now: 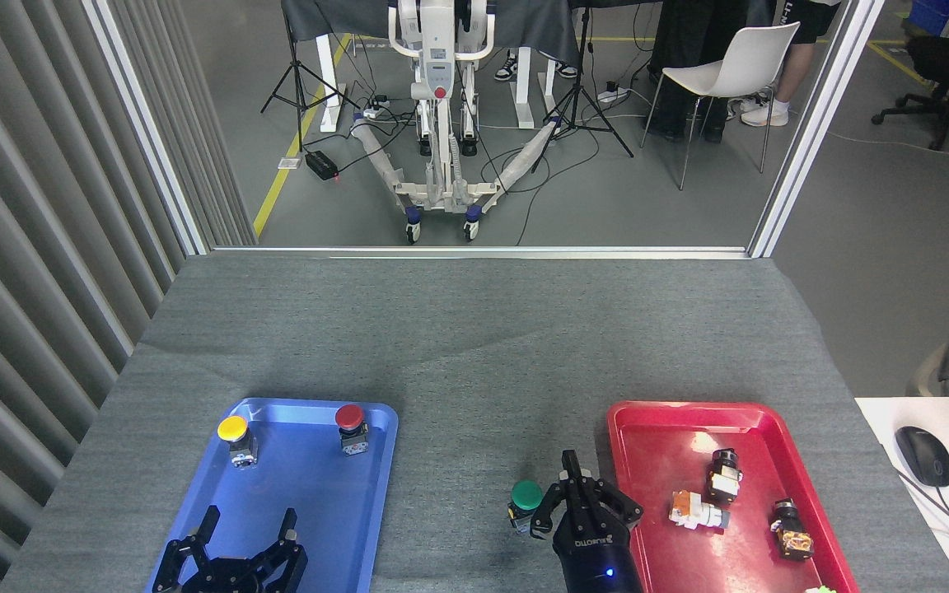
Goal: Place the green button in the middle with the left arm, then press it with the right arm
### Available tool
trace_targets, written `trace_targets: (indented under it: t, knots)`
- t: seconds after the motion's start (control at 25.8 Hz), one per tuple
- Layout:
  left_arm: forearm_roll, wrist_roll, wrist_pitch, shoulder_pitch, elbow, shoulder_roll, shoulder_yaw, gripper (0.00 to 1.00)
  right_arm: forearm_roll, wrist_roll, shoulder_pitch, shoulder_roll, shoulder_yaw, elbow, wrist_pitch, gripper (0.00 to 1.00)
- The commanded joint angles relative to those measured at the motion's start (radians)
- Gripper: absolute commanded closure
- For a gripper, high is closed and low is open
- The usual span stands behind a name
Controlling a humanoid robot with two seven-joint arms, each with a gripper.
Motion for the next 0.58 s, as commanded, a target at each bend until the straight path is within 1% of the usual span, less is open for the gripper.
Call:
trace_targets:
  t: [0.0,0.19,0.27,0.39,0.54]
  knots:
    - [0.000,0.000,-0.002,-0.001,-0.001,0.000,0.000,0.01,-0.008,-0.022,0.030,-0.003,-0.050,-0.019,-0.011,0.00]
    - [-0.001,0.000,-0.002,0.001,-0.003,0.000,0.000,0.01,-0.048,-0.036,0.113,-0.035,-0.066,-0.088,-0.041,0.00]
    - [-0.001,0.000,-0.002,0.001,-0.003,0.000,0.000,0.01,-0.054,-0.046,0.144,-0.046,-0.067,-0.109,-0.046,0.00]
    - [-0.001,0.011,-0.002,0.001,-0.006,0.000,0.000,0.01,-0.056,-0.071,0.165,-0.061,-0.067,-0.115,-0.046,0.00]
    - [-0.001,0.046,0.000,0.005,-0.024,0.000,0.000,0.01,-0.057,-0.077,0.170,-0.073,-0.072,-0.115,-0.046,0.00]
